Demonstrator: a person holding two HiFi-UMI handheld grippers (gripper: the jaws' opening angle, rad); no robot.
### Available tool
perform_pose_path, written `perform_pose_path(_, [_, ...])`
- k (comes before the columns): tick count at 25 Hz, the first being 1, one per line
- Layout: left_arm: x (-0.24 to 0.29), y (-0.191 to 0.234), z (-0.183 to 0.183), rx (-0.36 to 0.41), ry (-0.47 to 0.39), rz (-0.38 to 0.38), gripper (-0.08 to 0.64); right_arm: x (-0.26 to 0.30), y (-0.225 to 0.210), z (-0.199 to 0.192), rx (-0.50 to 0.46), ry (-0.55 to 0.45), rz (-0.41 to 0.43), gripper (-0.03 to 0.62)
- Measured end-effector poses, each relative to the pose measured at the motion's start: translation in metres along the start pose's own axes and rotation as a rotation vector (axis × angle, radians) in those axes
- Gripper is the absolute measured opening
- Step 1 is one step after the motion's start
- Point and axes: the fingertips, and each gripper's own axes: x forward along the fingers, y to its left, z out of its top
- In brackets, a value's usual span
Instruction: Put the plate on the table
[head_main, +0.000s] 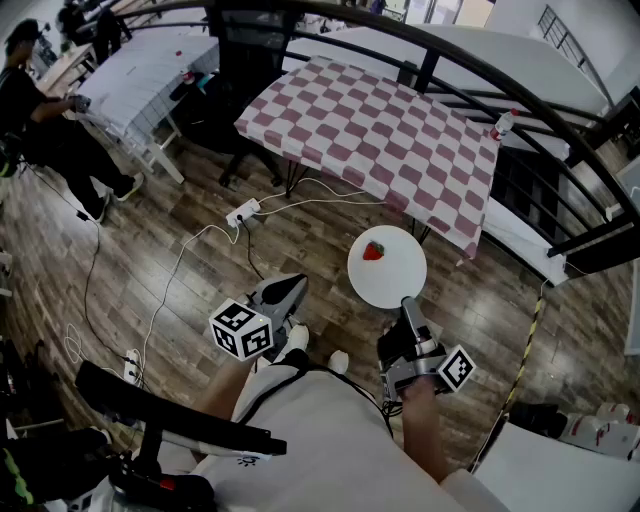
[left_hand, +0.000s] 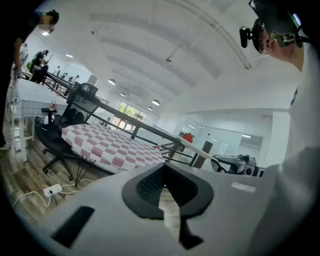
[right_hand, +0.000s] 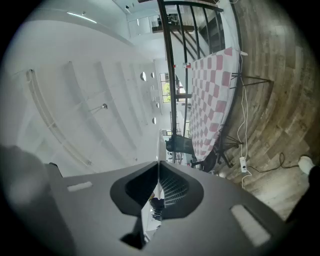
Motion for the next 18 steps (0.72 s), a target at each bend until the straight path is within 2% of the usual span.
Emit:
perform_pose_path(7, [-0.010, 0.007, 0.007, 0.006, 0.001, -0.005, 0.005, 0.005, 0.003, -0.015, -0.010, -0.002, -0.012, 0.018])
perform_pose_path(18, [-0.011, 0.031, 0.020, 0.033, 0.005, -0.022, 0.005, 0.032, 0.010, -0.027, -0.004, -0.012, 0.021, 0.023])
